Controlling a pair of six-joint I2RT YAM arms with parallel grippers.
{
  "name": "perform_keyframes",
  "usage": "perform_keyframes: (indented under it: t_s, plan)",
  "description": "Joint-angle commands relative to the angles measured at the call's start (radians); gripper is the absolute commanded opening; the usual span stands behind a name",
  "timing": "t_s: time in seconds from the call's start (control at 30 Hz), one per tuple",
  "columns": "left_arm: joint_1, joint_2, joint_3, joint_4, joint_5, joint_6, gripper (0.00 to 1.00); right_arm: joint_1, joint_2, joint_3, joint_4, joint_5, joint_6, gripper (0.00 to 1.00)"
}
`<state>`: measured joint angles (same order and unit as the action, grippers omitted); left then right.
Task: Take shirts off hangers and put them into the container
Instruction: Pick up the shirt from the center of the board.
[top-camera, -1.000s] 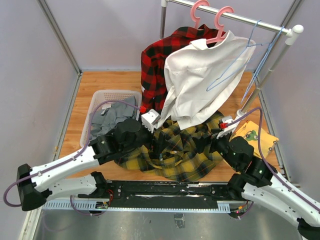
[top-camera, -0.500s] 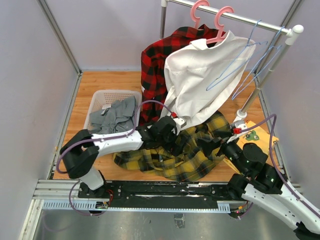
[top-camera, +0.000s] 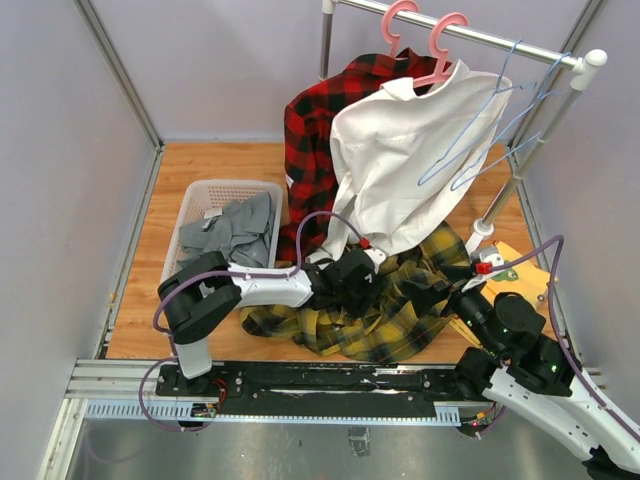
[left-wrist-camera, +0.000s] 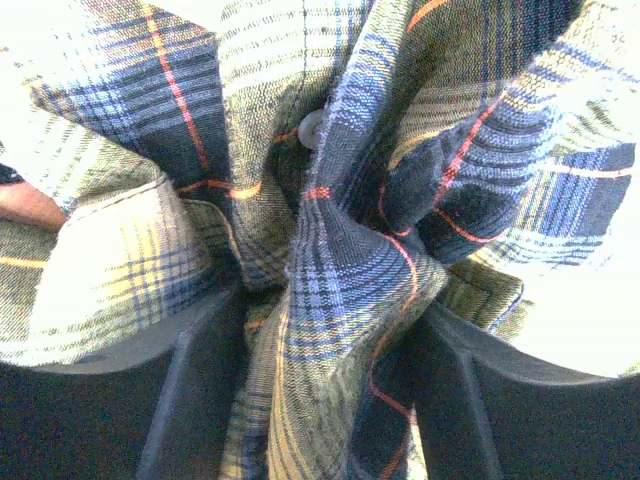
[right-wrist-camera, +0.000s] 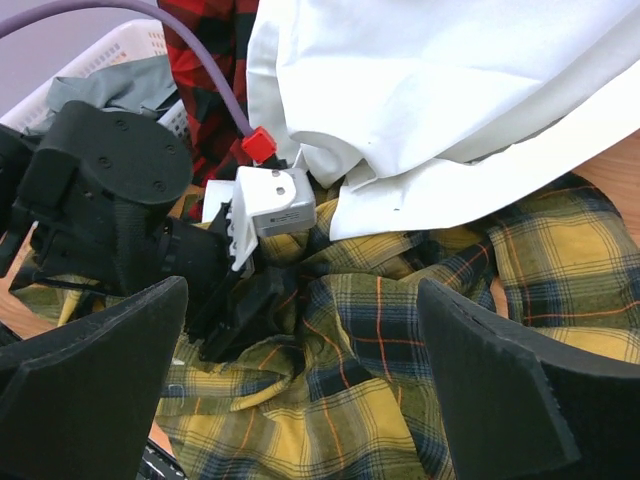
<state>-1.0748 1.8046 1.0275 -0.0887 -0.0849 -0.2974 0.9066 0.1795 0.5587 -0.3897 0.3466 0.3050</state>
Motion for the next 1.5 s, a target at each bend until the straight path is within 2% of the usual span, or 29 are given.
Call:
perform_keyframes:
  t_s: [0.0,0.1,0.2,0.3,0.37,0.47,0.63,0.77,0.93,1.2,1.3,1.47]
  plan:
    - [-0.043,-0.019,-0.114,-0.015,0.060,-0.032,0.53,-0.009,-0.014,0.004,-0.034,0.042,-0.026,0.98]
    - [-0.049,-0.161,-0.154,-0.029,0.025,-0.037,0.27,-0.009,-0.023,0.002,-0.048,0.067,-0.035,0.98]
    - [-0.050,-0.348,-0.147,-0.094,-0.058,-0.024,0.23,-0.009,-0.036,-0.008,-0.051,0.078,-0.042,0.98]
    - [-0.051,-0.545,-0.109,-0.147,-0.118,0.004,0.14,-0.009,-0.038,-0.015,-0.051,0.092,-0.055,0.98]
    - [-0.051,-0.660,-0.074,-0.171,-0.149,0.024,0.01,-0.009,-0.038,-0.014,-0.052,0.092,-0.058,0.98]
    - [-0.050,-0.796,-0.032,-0.210,-0.234,0.043,0.01,-0.009,-0.038,-0.014,-0.053,0.092,-0.060,0.98]
    - [-0.049,-0.902,0.065,-0.347,-0.397,0.060,0.00,-0.009,-0.035,-0.016,-0.052,0.092,-0.061,0.98]
    - [-0.035,-0.922,0.186,-0.414,-0.614,0.118,0.01,-0.009,-0.029,-0.016,-0.049,0.120,-0.054,0.98]
    - [0.092,-0.876,0.344,-0.486,-0.738,0.204,0.01,-0.009,-0.019,-0.011,-0.043,0.115,-0.052,0.98]
    - [0.383,-0.807,0.487,-0.442,-0.784,0.339,0.01,-0.009,-0.003,-0.015,-0.026,0.110,-0.057,0.98]
    - [0.480,-0.762,0.526,-0.442,-0.753,0.365,0.01,-0.009,0.004,-0.017,-0.018,0.109,-0.061,0.98]
    - [0.552,-0.747,0.378,-0.444,-0.609,0.266,0.00,-0.009,0.012,-0.022,-0.008,0.110,-0.075,0.98]
